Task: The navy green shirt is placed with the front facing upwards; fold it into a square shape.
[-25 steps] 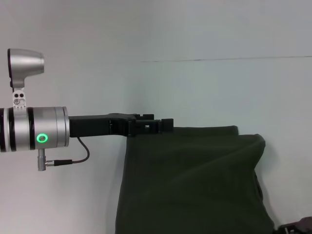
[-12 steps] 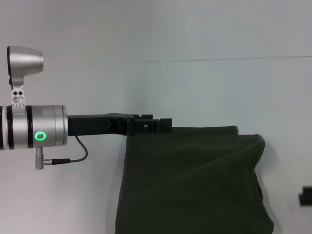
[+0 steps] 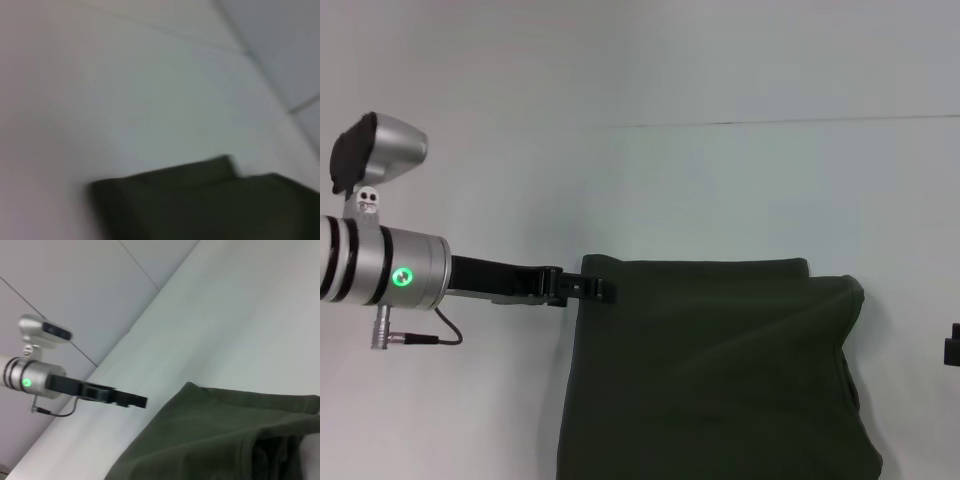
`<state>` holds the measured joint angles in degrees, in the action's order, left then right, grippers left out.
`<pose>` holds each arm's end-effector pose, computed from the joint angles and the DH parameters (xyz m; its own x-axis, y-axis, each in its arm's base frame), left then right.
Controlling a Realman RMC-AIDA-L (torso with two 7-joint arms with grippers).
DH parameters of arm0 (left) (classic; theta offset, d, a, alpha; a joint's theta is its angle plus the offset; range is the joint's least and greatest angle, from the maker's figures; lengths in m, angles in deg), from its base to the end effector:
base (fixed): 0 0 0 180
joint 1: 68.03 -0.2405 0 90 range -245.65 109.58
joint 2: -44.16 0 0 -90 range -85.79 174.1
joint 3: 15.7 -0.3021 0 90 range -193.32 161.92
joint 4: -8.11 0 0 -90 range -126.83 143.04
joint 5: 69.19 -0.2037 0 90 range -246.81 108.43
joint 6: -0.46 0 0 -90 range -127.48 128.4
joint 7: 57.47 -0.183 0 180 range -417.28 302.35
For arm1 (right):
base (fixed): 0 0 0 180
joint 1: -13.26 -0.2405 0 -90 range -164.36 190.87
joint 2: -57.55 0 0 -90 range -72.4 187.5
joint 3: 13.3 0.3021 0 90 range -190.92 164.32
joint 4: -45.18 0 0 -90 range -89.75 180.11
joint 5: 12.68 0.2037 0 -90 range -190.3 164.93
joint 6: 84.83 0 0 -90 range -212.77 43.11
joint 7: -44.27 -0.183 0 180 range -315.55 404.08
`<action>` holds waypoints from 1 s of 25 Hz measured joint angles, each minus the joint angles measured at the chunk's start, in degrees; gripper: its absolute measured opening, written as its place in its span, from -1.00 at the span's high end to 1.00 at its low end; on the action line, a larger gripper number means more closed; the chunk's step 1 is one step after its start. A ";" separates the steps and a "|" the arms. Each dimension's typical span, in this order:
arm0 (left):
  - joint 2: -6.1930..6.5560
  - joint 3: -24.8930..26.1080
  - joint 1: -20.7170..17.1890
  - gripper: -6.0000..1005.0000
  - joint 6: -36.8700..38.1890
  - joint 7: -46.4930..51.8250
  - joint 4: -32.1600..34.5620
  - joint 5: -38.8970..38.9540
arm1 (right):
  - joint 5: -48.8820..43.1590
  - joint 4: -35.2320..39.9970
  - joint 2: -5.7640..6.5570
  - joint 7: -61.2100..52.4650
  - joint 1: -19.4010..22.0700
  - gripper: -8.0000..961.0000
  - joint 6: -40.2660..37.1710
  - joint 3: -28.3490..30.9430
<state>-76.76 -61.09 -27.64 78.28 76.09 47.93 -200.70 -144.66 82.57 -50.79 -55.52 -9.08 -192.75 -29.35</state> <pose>-0.2584 0.4033 -0.0926 0.3738 0.8864 0.2732 0.9229 -0.3848 -0.0142 0.3719 0.2864 0.0496 0.4563 -0.7328 -0.5048 -0.8335 -0.5506 0.0458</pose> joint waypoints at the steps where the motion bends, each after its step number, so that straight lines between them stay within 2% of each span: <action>1: -0.06 -0.40 0.26 -0.68 -1.28 1.48 -0.11 -1.19 | 0.00 0.04 -0.15 0.01 -0.02 -0.65 -0.20 -0.03; 10: -0.31 -2.05 3.86 -0.68 -6.02 3.57 -5.01 -4.46 | 0.06 -0.16 -0.59 0.68 0.38 -0.65 -0.93 0.02; 25: -0.67 -2.50 4.50 -0.68 -7.28 4.15 -6.25 -4.48 | -0.26 -0.32 -0.75 0.52 0.81 -0.65 -1.15 -0.26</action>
<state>-77.44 -63.59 -23.14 71.00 80.23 41.68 -205.18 -144.93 82.24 -51.54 -55.00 -8.27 -193.90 -29.62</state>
